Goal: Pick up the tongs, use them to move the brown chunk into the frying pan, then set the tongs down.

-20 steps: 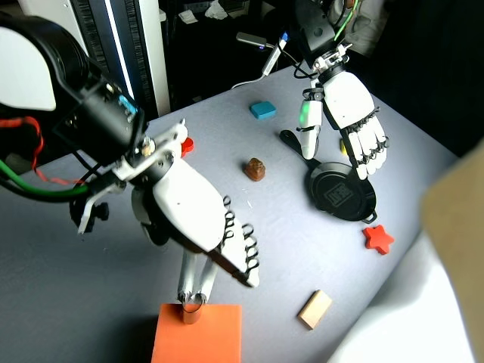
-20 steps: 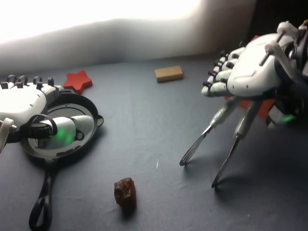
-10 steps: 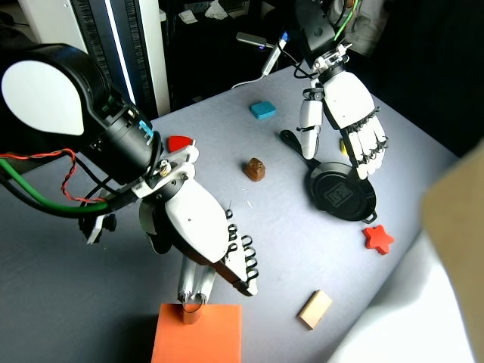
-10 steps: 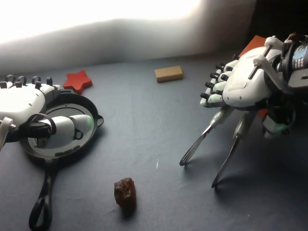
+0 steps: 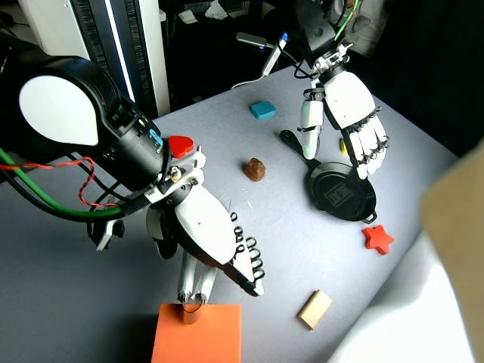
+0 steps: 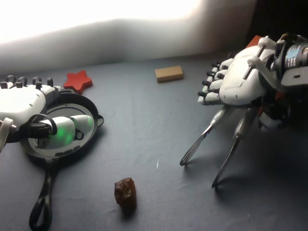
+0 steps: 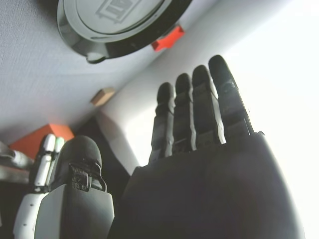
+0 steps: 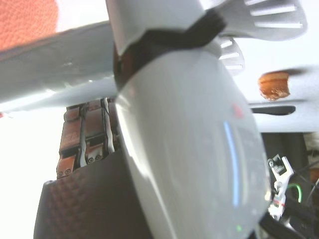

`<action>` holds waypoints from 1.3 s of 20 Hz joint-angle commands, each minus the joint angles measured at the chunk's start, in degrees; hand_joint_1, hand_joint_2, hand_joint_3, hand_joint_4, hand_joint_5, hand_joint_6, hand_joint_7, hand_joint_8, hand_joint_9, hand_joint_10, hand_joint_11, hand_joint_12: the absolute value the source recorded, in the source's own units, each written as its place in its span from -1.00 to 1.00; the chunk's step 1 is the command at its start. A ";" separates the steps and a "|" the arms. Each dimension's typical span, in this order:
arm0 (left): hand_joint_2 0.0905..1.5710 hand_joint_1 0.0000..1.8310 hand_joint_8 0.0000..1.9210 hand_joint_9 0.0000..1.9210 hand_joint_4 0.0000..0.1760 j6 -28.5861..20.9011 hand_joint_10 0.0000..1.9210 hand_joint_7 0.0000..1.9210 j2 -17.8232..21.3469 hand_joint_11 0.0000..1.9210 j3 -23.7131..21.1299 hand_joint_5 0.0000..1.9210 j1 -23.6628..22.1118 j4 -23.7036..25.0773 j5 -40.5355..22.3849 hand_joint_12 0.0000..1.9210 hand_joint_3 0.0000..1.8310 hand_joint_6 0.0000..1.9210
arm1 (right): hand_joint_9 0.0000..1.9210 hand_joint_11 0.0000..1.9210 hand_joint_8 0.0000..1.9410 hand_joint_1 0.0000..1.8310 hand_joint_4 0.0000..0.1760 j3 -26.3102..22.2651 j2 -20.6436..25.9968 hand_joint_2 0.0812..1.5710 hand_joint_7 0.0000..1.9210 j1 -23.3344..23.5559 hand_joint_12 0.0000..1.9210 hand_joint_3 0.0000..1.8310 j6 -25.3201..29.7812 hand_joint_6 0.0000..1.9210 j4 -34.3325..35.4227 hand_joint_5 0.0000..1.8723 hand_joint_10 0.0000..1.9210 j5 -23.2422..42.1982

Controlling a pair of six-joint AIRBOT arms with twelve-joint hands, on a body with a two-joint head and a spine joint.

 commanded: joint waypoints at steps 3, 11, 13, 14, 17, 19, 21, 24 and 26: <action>0.50 -1.00 -0.99 -0.83 -1.00 -0.17 -0.99 -0.81 0.06 -1.00 0.01 -0.81 -0.24 3.56 -4.10 -0.41 -1.00 -0.99 | -0.94 -0.99 -0.97 0.19 -1.00 0.83 -0.01 0.28 -0.92 -0.05 -0.99 -0.98 -0.25 -0.97 -1.59 -0.93 -0.98 3.76; 0.51 -1.00 -1.00 -0.83 -1.00 -0.17 -1.00 -0.81 0.06 -1.00 0.02 -0.81 -0.19 3.56 -4.10 -0.43 -1.00 -1.00 | -0.86 -1.00 -0.99 0.19 -1.00 1.55 -0.31 0.34 -0.81 -1.20 -0.73 -0.95 0.04 -0.99 -1.59 -0.84 -0.97 5.19; 0.52 -1.00 -1.00 -0.83 -1.00 -0.17 -1.00 -0.81 0.06 -1.00 0.01 -0.81 -0.19 3.56 -4.10 -0.43 -1.00 -0.99 | -0.86 -1.00 -0.99 0.16 -1.00 1.56 -0.49 0.40 -0.80 -1.37 -0.73 -0.93 0.05 -0.98 -1.59 -0.83 -0.97 5.36; 0.51 -1.00 -1.00 -0.84 -1.00 -0.17 -1.00 -0.81 0.06 -1.00 0.02 -0.81 -0.19 3.56 -4.10 -0.45 -1.00 -1.00 | -0.83 -1.00 -0.99 0.16 -1.00 1.56 -0.60 0.38 -0.78 -1.46 -0.58 -0.94 0.06 -0.98 -1.59 -0.80 -0.96 5.39; 0.50 -1.00 -1.00 -0.83 -1.00 -0.17 -1.00 -0.81 0.06 -1.00 0.00 -0.83 -0.16 3.30 -4.10 -0.43 -1.00 -1.00 | -0.80 -1.00 -0.99 0.16 -1.00 1.56 -0.70 0.39 -0.74 -1.69 -0.35 -0.93 0.27 -0.97 -1.59 -0.77 -0.96 5.51; 0.50 -1.00 -1.00 -0.81 -1.00 -0.17 -0.99 -0.79 0.06 -1.00 0.03 -0.81 -0.15 3.05 -4.10 -0.38 -1.00 -1.00 | -0.70 -1.00 -0.97 0.19 -1.00 1.55 -0.71 0.41 -0.63 -1.75 0.02 -0.93 0.45 -0.95 -1.59 -0.68 -0.92 5.59; 0.51 -1.00 -1.00 -0.81 -1.00 -0.17 -1.00 -0.80 0.07 -1.00 -0.08 -0.83 -0.20 3.05 -4.10 -0.42 -1.00 -1.00 | -0.64 -1.00 -0.97 0.19 -1.00 1.55 -0.71 0.42 -0.57 -1.75 0.19 -0.93 0.44 -0.93 -1.59 -0.63 -0.89 5.64; 0.51 -1.00 -1.00 -0.82 -1.00 -0.17 -0.99 -0.80 0.08 -1.00 -0.41 -0.83 -0.24 3.05 -4.10 -0.42 -1.00 -1.00 | -0.58 -1.00 -0.96 0.14 -1.00 1.54 -0.71 0.45 -0.49 -1.74 0.31 -0.94 0.44 -0.90 -1.59 -0.56 -0.84 5.73; 0.51 -1.00 -1.00 -0.83 -1.00 -0.17 -1.00 -0.80 0.08 -1.00 -0.45 -0.82 -0.20 3.04 -4.10 -0.43 -1.00 -1.00 | -0.50 -1.00 -0.94 0.18 -1.00 1.54 -0.71 0.45 -0.39 -1.79 0.46 -0.96 0.44 -0.85 -1.59 -0.45 -0.78 5.77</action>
